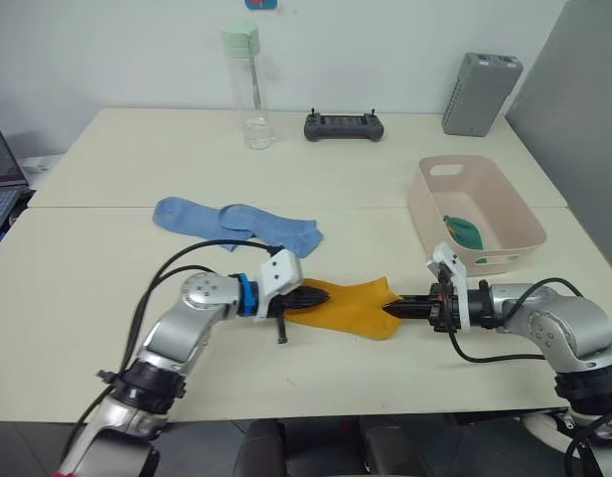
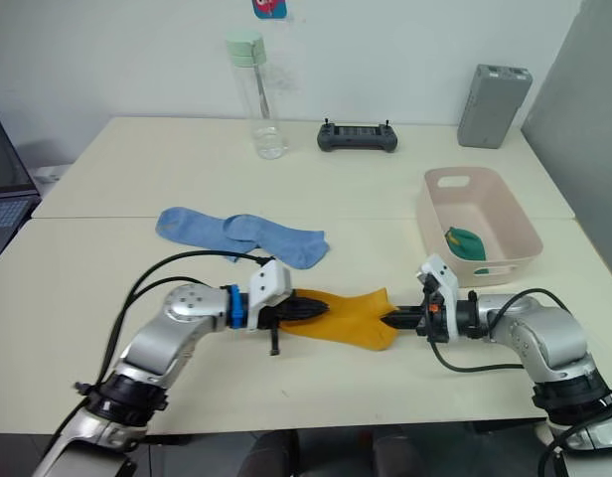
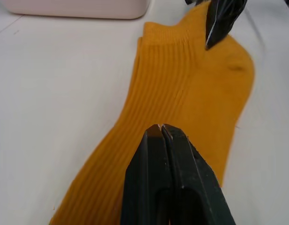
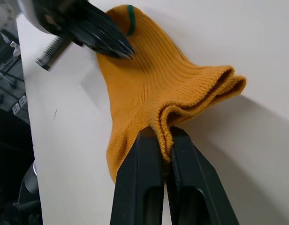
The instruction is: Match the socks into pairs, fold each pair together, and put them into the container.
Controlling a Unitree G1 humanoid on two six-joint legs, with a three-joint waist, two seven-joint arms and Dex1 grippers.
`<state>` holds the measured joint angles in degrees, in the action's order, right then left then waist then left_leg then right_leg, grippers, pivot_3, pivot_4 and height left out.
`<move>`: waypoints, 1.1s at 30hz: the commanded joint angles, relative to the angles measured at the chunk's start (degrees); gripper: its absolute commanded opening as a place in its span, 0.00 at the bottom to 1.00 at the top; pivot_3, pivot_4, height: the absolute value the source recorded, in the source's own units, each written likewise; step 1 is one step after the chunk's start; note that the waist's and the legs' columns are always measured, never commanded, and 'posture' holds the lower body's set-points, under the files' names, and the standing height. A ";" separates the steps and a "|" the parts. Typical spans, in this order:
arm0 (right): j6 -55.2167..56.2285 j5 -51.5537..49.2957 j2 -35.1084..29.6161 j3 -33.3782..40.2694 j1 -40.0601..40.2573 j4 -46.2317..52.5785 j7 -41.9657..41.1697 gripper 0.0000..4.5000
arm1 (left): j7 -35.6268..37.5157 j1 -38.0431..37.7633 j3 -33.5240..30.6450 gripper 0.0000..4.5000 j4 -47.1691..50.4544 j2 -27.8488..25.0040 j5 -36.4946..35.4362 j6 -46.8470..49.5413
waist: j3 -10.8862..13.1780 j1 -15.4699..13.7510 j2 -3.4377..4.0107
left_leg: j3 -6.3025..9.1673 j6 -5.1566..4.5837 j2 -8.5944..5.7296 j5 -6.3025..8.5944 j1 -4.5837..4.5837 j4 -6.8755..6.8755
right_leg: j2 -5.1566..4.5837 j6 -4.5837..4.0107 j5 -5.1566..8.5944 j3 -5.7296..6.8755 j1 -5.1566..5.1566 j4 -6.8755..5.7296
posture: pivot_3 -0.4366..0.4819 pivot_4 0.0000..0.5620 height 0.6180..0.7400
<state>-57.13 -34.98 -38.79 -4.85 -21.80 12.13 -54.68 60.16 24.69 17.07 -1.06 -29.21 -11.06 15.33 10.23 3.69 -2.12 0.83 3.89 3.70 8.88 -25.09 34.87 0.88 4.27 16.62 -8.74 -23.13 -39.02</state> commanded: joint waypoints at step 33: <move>5.16 4.23 25.18 -11.27 -13.78 -16.38 7.55 0.01 | 0.40 -5.57 -22.57 0.00 13.09 -18.76 -12.76 18.36 | 0.00 1.16 0.04 | 0.28 0.00 0.02 0.00 -0.04 -0.22 | 0.03 -0.20 0.11 0.27 -0.06 0.01 | 0.48 0.27 1.00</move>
<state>-53.58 -31.42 -13.33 -15.59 -34.65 -4.94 -45.60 60.72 18.20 -4.78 10.82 -47.74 -22.92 33.80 10.24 4.86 -2.08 1.11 3.89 3.72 8.88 -25.13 34.65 0.91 4.07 16.74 -8.47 -23.19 -39.01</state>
